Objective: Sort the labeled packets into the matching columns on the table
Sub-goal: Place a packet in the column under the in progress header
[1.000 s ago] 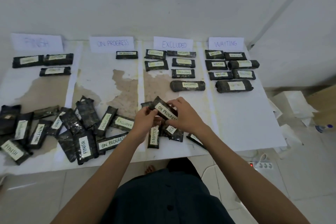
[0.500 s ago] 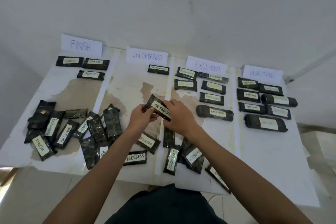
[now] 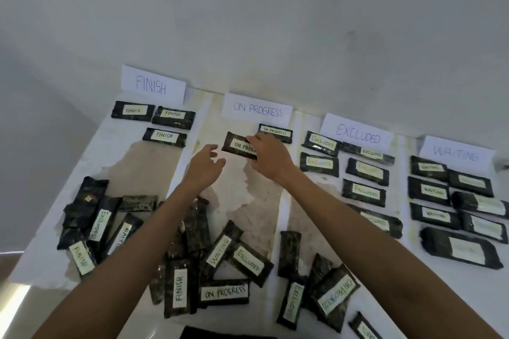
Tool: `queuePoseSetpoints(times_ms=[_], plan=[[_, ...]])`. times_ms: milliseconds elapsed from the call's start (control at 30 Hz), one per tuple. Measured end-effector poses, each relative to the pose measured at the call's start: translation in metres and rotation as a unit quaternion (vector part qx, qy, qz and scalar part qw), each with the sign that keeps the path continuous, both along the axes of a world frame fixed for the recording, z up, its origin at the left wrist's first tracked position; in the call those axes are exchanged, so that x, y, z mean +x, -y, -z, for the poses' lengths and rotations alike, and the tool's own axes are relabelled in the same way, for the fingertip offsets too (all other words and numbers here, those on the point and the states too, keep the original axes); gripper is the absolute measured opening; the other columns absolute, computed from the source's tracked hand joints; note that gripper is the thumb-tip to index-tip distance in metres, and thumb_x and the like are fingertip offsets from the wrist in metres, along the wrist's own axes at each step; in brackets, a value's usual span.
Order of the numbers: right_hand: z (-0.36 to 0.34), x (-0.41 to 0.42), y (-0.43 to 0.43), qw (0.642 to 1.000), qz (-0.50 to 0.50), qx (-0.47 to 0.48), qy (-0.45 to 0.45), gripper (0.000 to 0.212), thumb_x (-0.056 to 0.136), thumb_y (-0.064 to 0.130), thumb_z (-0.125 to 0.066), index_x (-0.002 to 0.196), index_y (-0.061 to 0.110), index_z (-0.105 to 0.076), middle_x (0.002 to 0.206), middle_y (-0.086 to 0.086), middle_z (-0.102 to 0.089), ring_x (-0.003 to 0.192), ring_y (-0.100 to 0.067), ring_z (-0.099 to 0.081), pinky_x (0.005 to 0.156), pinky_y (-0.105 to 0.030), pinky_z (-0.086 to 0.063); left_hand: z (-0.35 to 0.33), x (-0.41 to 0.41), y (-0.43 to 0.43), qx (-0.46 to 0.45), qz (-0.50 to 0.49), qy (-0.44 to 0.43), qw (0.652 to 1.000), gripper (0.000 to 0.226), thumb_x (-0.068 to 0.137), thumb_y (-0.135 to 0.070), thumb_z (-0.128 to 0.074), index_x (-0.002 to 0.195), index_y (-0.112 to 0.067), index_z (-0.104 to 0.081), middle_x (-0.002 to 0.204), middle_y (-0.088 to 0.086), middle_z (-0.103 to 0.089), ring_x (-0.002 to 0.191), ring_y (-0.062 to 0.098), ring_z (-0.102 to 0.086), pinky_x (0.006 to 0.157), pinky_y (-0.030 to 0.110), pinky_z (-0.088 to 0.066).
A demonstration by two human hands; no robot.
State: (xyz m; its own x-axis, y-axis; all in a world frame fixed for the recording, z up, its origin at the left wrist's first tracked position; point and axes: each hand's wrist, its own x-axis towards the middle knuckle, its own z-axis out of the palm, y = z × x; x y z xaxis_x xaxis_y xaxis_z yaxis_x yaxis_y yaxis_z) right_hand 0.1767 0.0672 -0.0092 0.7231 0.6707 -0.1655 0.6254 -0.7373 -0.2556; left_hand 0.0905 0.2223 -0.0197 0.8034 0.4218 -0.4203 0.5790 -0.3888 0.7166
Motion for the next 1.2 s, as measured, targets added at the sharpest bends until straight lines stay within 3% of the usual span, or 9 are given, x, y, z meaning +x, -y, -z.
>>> queuePoseSetpoints(times_ms=[100, 233, 433, 667, 933, 1200], plan=[[0.014, 0.026, -0.029, 1.000, 0.009, -0.018, -0.009, 0.049, 0.083, 0.009, -0.059, 0.131, 0.008, -0.047, 0.124, -0.012, -0.052, 0.109, -0.030, -0.050, 0.089, -0.040, -0.045, 0.016, 0.021, -0.031, 0.045, 0.074, -0.025, 0.996, 0.055, 0.090, -0.020, -0.055, 0.141, -0.012, -0.034, 0.139, 0.013, -0.044, 0.126, 0.027, -0.045, 0.098, 0.033, -0.037], [0.039, 0.053, -0.056, 0.999, 0.014, -0.040, -0.026, 0.047, 0.084, 0.006, -0.057, 0.130, 0.008, -0.047, 0.125, -0.011, -0.051, 0.109, -0.029, -0.049, 0.086, -0.038, -0.041, 0.037, 0.043, -0.056, 0.103, 0.160, -0.053, 0.980, 0.060, 0.090, -0.019, -0.053, 0.143, -0.008, -0.028, 0.145, 0.015, -0.036, 0.132, 0.031, -0.035, 0.107, 0.041, -0.033], [0.070, 0.078, -0.084, 0.999, 0.020, -0.045, -0.021, 0.046, 0.085, 0.004, -0.056, 0.130, 0.008, -0.049, 0.129, -0.012, -0.052, 0.111, -0.031, -0.049, 0.089, -0.040, -0.040, 0.065, 0.062, -0.069, 0.165, 0.216, -0.042, 0.961, 0.063, 0.090, -0.016, -0.051, 0.143, -0.001, -0.023, 0.149, 0.019, -0.025, 0.132, 0.037, -0.032, 0.106, 0.046, -0.034], [0.086, 0.086, -0.093, 0.999, 0.042, -0.023, -0.018, 0.051, 0.081, -0.001, -0.056, 0.131, 0.006, -0.049, 0.133, -0.013, -0.051, 0.113, -0.033, -0.050, 0.089, -0.041, -0.039, 0.079, 0.074, -0.078, 0.244, 0.246, -0.017, 0.938, 0.060, 0.087, -0.017, -0.052, 0.140, 0.000, -0.029, 0.141, 0.019, -0.036, 0.121, 0.038, -0.036, 0.096, 0.046, -0.040], [0.074, 0.061, -0.090, 0.999, 0.047, 0.019, -0.018, 0.055, 0.078, 0.004, -0.059, 0.132, 0.007, -0.051, 0.138, -0.014, -0.046, 0.121, -0.033, -0.047, 0.094, -0.040, -0.039, 0.069, 0.056, -0.082, 0.217, 0.239, 0.032, 0.946, 0.056, 0.088, -0.015, -0.055, 0.138, 0.001, -0.036, 0.141, 0.021, -0.038, 0.124, 0.040, -0.037, 0.100, 0.046, -0.037], [0.047, -0.024, -0.085, 0.993, 0.033, 0.019, -0.112, 0.055, 0.084, 0.013, -0.060, 0.137, 0.012, -0.044, 0.136, -0.011, -0.045, 0.121, -0.029, -0.044, 0.098, -0.040, -0.039, 0.052, -0.017, -0.072, 0.140, 0.224, 0.013, 0.964, 0.043, 0.088, -0.015, -0.054, 0.130, -0.007, -0.051, 0.132, 0.015, -0.049, 0.119, 0.035, -0.042, 0.099, 0.041, -0.037]])
